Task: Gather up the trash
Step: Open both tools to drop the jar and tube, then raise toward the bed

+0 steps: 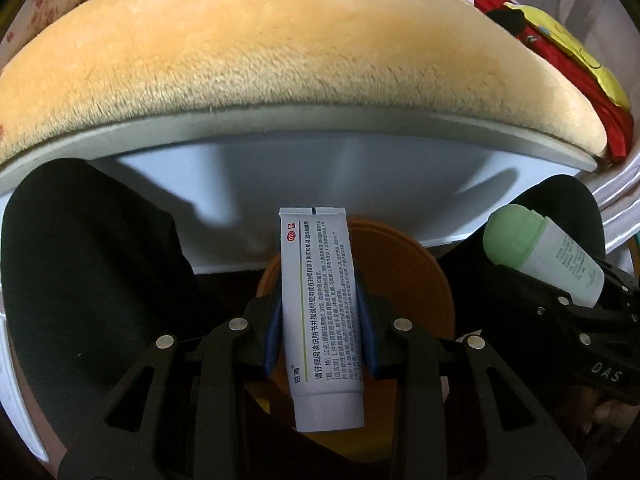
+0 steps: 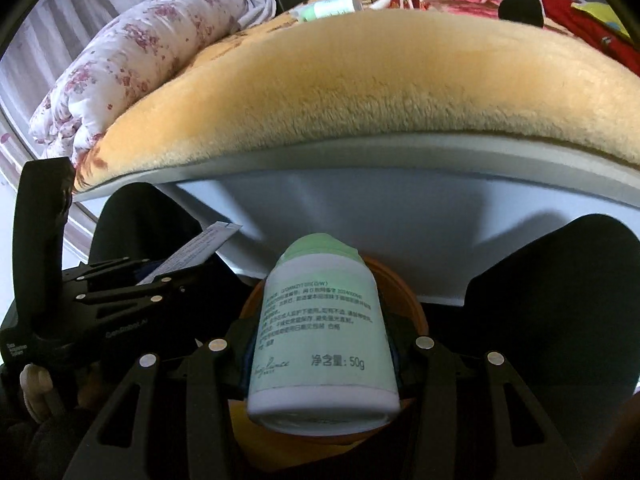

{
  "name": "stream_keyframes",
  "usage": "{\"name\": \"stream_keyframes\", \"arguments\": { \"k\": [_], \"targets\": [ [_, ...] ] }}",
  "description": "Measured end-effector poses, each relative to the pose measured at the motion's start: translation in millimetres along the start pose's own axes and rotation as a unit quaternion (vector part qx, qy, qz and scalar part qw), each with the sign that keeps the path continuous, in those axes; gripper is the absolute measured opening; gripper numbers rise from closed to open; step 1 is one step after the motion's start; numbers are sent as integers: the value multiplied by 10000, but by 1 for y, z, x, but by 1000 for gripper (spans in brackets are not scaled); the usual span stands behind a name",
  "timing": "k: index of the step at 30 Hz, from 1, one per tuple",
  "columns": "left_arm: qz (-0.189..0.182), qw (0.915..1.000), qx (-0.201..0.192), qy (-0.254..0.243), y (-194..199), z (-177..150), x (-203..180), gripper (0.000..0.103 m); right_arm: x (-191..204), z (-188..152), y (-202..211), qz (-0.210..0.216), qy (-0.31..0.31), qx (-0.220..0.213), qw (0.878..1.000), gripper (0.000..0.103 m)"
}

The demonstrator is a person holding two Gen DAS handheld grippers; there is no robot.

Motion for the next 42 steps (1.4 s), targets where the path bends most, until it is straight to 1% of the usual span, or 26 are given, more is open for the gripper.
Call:
{"name": "stream_keyframes", "arguments": {
  "k": [3, 4, 5, 6, 7, 16, 19, 22, 24, 26, 28, 29, 32, 34, 37, 38, 39, 42],
  "targets": [
    [58, 10000, 61, -43, -3, -3, -2, 31, -5, -4, -7, 18, -81, 148, 9999, 48],
    [118, 9999, 95, -58, -4, -4, -2, 34, -6, -4, -8, 6, -106, 179, 9998, 49],
    [187, 9997, 140, -77, -5, -5, -3, 37, -8, -5, -9, -16, -139, 188, 9997, 54],
    [217, 9996, 159, -85, -6, -3, -2, 48, -6, -3, -11, -27, -158, 188, 9997, 58],
    [221, 9996, 166, -87, -6, -3, -2, 54, -7, -3, -10, -38, -183, 158, 9997, 58],
    [245, 9995, 187, -77, -6, -1, -3, 56, -12, -1, 0, -116, -300, -42, 9995, 62],
    [245, 9995, 163, -81, -2, -1, -3, 58, -12, 1, 6, -166, -304, -131, 9993, 65],
    [199, 9997, 35, -160, 7, 2, -5, 62, -10, 5, 13, -198, -278, -224, 9992, 66],
    [158, 9995, -139, -238, 17, 7, -7, 63, -10, 9, 22, -204, -233, -283, 9991, 66],
    [85, 9983, -460, -346, 37, 14, -9, 65, -10, 15, 33, -175, -199, -366, 9990, 66],
    [74, 9964, -730, -428, 53, 24, -10, 73, -12, 25, 47, -154, -154, -472, 9986, 69],
    [55, 9947, -913, -476, 65, 31, -11, 74, -14, 33, 55, -170, -127, -545, 9983, 72],
    [11, 9915, -1187, -524, 83, 49, -12, 76, -21, 59, 77, -205, -96, -836, 9962, 73],
    [-66, 9890, -1398, -472, 95, 67, -11, 78, -29, 80, 91, -289, -73, -1057, 9940, 73],
    [-6, 9865, -1593, -390, 97, 93, -8, 80, -47, 116, 108, -503, -60, -1387, 9890, 74],
    [-3, 9858, -1639, -361, 95, 103, -9, 80, -54, 126, 112, -553, -55, -1474, 9875, 77],
    [13, 9850, -1688, -343, 92, 113, -7, 80, -62, 140, 114, -639, -37, -1576, 9854, 81],
    [151, 9838, -1762, -297, 84, 144, -4, 80, -87, 178, 112, -965, -16, -1804, 9788, 81]
  ]
}}
Point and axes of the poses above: each gripper's, at about its wrist camera, not at the fingertips, and y roughly against the way its jaws point, x to its left, z to its top, the point moved 7 cm from there along -y, roughly the way its jaws point, and after that the axes turned 2 degrees about y, right-handed, at the moved point
